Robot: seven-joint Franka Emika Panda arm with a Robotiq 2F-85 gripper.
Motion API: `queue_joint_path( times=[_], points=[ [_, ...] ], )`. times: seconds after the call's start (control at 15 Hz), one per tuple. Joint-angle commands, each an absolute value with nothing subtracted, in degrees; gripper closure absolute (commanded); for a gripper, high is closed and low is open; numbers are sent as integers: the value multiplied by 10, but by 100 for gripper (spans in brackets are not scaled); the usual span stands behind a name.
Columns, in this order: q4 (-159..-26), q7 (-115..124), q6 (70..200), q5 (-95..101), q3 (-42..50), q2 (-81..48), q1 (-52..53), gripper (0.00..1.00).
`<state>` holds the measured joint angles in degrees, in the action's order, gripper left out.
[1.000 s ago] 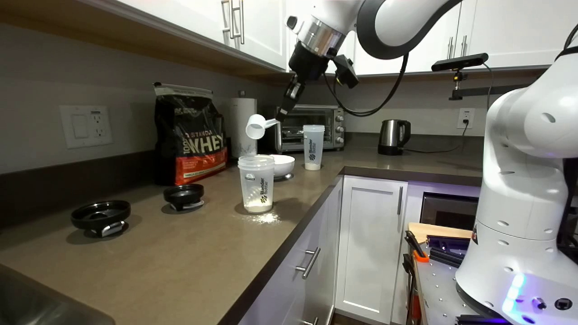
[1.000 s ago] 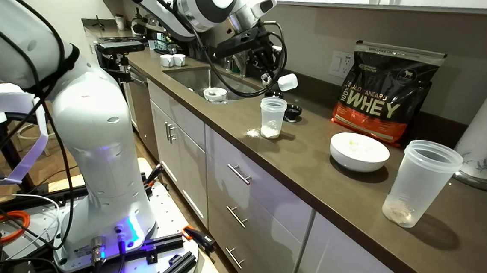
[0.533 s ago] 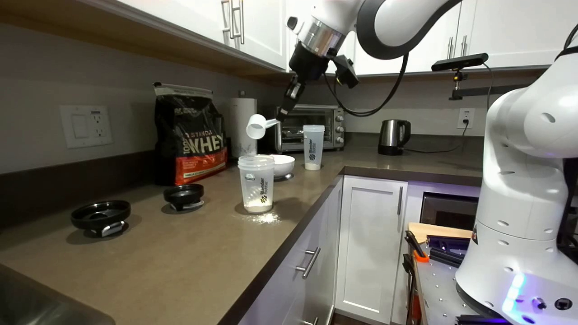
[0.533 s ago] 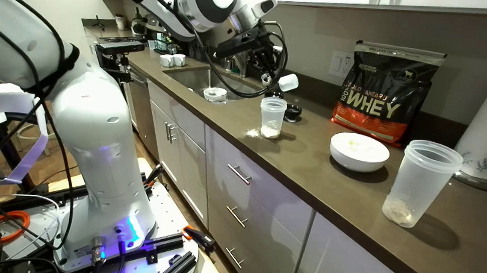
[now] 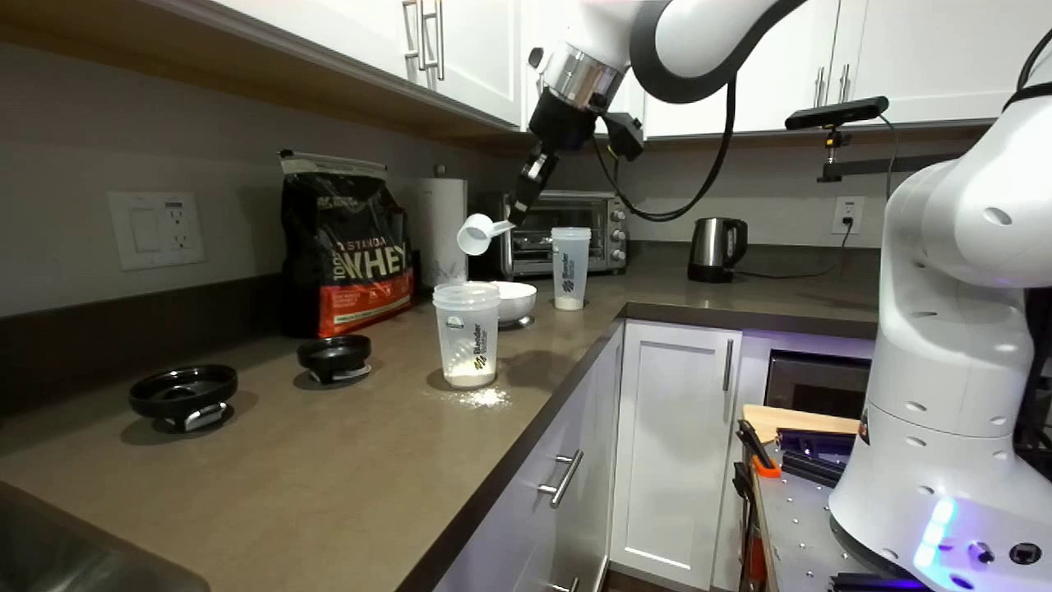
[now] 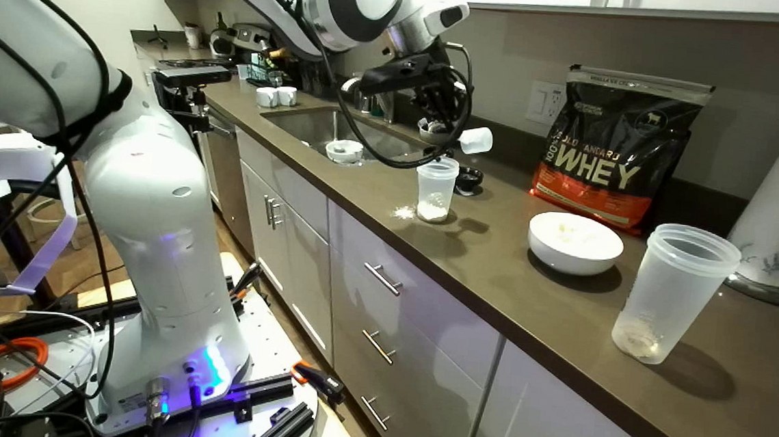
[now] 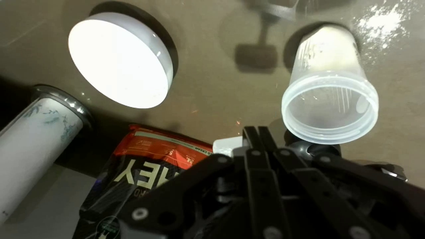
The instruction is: Transfer one spoon of contents to the left cup
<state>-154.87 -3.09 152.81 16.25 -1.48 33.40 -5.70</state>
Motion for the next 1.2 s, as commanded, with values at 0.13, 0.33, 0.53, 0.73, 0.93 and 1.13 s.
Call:
queue_joint_path(
  times=[0.13,0.33,0.53,0.73,0.93,1.13],
  points=[
    [-1479,-41,1508,111,30,262,-56,98],
    [-1440,-42,1506,98,52,222,-62,98],
    [-1399,-42,1495,90,71,178,-67,98],
    [-1363,-38,1480,89,85,137,-75,98],
    [-1337,-30,1471,96,93,104,-86,99],
    [-1318,-20,1465,104,99,77,-99,99]
  ],
)
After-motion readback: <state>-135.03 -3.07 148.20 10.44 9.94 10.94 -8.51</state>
